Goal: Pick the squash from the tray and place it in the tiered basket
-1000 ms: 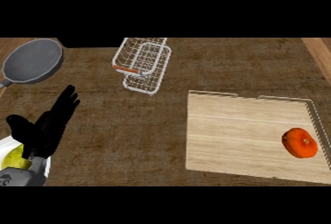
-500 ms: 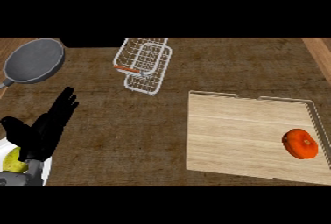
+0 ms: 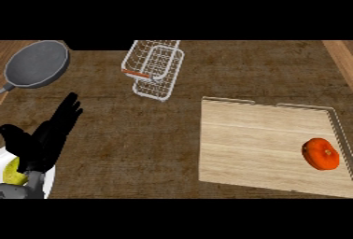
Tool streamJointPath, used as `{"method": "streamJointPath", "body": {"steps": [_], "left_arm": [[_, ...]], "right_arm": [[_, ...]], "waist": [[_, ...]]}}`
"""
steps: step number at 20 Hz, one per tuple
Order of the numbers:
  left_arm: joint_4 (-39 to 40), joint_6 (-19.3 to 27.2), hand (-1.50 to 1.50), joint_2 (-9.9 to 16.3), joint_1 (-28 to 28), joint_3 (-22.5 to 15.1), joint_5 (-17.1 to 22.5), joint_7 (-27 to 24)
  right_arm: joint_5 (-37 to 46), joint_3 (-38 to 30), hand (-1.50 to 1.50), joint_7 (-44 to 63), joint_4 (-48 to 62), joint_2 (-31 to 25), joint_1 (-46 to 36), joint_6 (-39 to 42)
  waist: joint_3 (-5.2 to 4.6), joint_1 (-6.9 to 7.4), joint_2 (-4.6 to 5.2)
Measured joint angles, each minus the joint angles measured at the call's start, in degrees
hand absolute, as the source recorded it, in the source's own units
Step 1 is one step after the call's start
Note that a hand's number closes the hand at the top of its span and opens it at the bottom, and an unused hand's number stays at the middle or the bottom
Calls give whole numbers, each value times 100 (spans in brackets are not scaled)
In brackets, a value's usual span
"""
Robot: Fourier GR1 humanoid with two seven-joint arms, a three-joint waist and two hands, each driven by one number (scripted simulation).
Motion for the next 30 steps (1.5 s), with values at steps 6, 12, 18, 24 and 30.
{"method": "streamJointPath", "body": {"steps": [6,12,18,24,30], "left_arm": [[24,-77,0,-71,-108,105,-70,114],[-13,-141,0,-213,-76,167,-241,165],[112,-231,0,-385,-138,264,-400,153],[-160,-357,0,-375,-21,446,-412,346],[-29,-393,0,-567,-59,464,-583,320]], "right_arm": [[502,383,-150,-41,340,417,-199,-318],[1074,778,-150,5,1070,945,-904,-560],[1487,915,-150,-93,1750,1439,-1422,-840],[1629,817,-150,-145,2169,1652,-1747,-1039],[2016,999,150,-118,2411,1630,-2007,-1157]], "waist": [[-8,32,8],[-11,68,13],[-29,52,9],[-76,38,-12],[-103,28,-14]]}}
